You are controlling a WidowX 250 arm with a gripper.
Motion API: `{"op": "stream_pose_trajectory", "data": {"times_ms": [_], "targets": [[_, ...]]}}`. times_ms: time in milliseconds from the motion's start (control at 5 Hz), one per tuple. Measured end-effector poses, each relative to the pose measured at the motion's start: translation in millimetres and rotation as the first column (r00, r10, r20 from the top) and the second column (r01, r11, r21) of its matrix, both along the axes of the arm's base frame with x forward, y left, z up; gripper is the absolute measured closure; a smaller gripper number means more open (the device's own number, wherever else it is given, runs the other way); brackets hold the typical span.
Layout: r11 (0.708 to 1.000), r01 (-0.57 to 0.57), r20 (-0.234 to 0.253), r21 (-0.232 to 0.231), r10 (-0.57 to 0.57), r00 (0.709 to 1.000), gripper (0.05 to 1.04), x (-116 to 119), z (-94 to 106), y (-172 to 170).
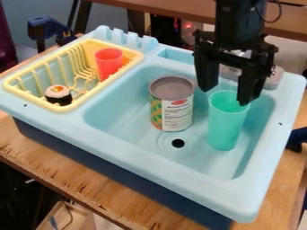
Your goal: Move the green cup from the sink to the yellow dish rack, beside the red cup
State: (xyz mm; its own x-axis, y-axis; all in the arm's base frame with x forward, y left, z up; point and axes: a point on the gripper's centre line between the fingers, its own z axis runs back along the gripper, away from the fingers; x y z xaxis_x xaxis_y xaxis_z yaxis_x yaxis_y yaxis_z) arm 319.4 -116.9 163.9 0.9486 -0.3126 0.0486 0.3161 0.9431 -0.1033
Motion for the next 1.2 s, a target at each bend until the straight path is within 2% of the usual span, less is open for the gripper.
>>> {"op": "stream_pose_trajectory", "data": {"times_ms": [600,800,1000,1200], "targets": [[0.999,0.023,-0.051,0.045,-0.020,0.998,0.081,9,-24.7,-18],[0.997,0.031,-0.060,0.071,-0.027,0.998,0.081,9,-27.1,-23],[0.995,0.021,-0.089,0.095,-0.013,0.996,0.141,9,-35.5,-21],[0.996,0.022,-0.115,0.081,-0.013,0.993,0.429,9,-41.9,-23]]}}
